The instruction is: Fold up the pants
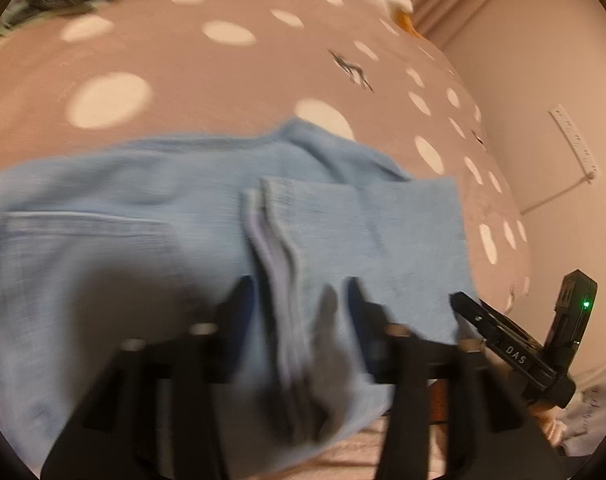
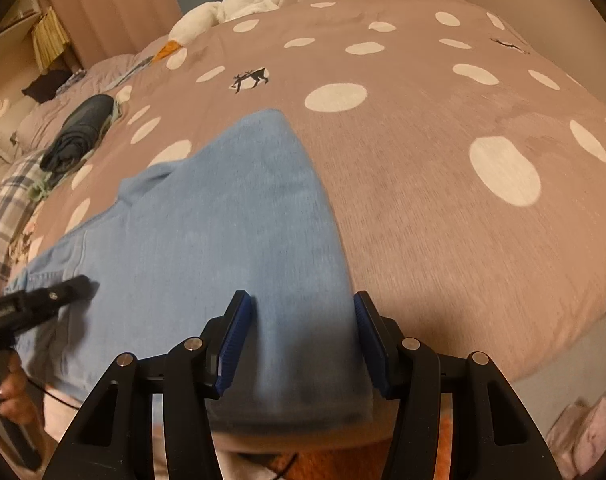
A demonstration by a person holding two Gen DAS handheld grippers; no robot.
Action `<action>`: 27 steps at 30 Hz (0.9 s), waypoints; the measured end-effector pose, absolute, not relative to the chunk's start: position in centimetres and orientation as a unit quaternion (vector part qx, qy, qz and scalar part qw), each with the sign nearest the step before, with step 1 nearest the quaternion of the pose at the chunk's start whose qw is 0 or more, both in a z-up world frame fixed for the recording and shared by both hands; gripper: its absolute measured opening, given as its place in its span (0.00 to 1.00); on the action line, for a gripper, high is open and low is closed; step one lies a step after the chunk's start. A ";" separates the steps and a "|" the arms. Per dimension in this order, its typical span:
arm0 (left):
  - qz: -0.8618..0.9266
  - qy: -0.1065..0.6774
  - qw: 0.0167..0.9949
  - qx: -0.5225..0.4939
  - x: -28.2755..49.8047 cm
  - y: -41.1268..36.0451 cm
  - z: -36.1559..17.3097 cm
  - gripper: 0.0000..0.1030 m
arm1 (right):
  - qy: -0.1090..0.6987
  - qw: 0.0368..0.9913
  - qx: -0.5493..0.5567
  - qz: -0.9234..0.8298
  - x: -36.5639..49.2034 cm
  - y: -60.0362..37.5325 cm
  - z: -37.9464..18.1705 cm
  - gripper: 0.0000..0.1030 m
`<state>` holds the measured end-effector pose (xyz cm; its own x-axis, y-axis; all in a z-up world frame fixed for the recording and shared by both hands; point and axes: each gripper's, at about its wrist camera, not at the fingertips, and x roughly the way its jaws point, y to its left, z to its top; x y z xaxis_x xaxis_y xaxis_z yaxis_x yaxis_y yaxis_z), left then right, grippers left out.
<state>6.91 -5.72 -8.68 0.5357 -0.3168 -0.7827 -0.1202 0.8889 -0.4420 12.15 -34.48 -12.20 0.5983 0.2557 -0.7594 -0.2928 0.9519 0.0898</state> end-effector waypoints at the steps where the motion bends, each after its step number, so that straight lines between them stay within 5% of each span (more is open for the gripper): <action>1: -0.040 0.461 0.858 -0.223 5.8 -4.9 -7.6 0.69 | 0.423 0.893 -0.018 0.152 12.1 -34.6 -12.1 0.52; 3: -0.008 0.430 0.876 -0.218 4.0 -3.1 -6.0 0.88 | 0.426 0.893 -0.015 0.148 12.1 -34.5 -11.9 0.52; 6: 0.057 0.386 0.890 -0.235 0.6 0.9 -4.1 0.94 | 0.412 0.900 -0.020 0.137 11.8 -34.3 -10.9 0.53; 10: 0.166 0.336 0.881 -0.287 -4.3 6.6 -3.9 0.95 | 0.381 0.913 -0.018 0.143 11.2 -33.6 -9.6 0.74; 20: 0.141 0.375 0.809 -0.431 -6.5 9.6 -11.4 0.91 | 0.389 0.904 -0.015 0.178 11.5 -31.0 -9.9 0.74; 27: 0.113 0.364 0.824 -0.419 -4.7 7.8 -11.5 0.80 | 0.400 0.897 -0.007 0.189 11.3 -30.8 -10.5 0.74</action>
<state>-4.73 7.84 -11.54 0.7089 -0.1201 -0.6950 -0.4915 0.6226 -0.6089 11.26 -30.76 -10.48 0.6084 0.3332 -0.7203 -0.3444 0.9285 0.1387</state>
